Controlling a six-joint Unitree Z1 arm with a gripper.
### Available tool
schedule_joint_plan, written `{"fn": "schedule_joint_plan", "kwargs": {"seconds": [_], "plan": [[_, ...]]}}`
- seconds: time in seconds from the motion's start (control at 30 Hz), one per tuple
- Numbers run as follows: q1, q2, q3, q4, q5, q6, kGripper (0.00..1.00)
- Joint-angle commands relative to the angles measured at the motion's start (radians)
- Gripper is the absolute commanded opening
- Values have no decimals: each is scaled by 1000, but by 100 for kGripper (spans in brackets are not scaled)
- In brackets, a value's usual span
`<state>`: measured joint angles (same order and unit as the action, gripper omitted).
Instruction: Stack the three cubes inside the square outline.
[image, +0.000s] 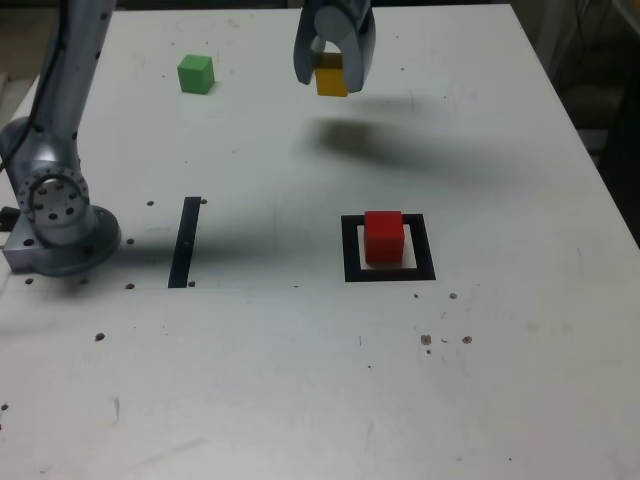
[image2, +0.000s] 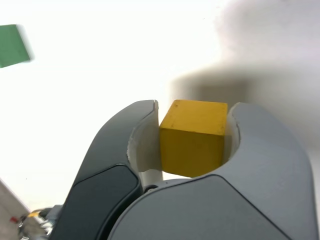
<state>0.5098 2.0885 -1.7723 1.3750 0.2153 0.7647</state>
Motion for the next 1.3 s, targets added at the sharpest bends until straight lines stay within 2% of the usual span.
{"fn": "schedule_joint_plan", "kwargs": {"seconds": [0.0, 0.33, 0.53, 0.9, 1.27], "plan": [[-24, -37, 36, 0, -8, -30, 35], [-140, -140, 136, 16, -37, -165, 35], [-245, -172, 167, 41, -75, -282, 35], [-402, -175, 160, 88, -105, -504, 35], [-520, -128, 115, 90, -134, -658, 35]]}}
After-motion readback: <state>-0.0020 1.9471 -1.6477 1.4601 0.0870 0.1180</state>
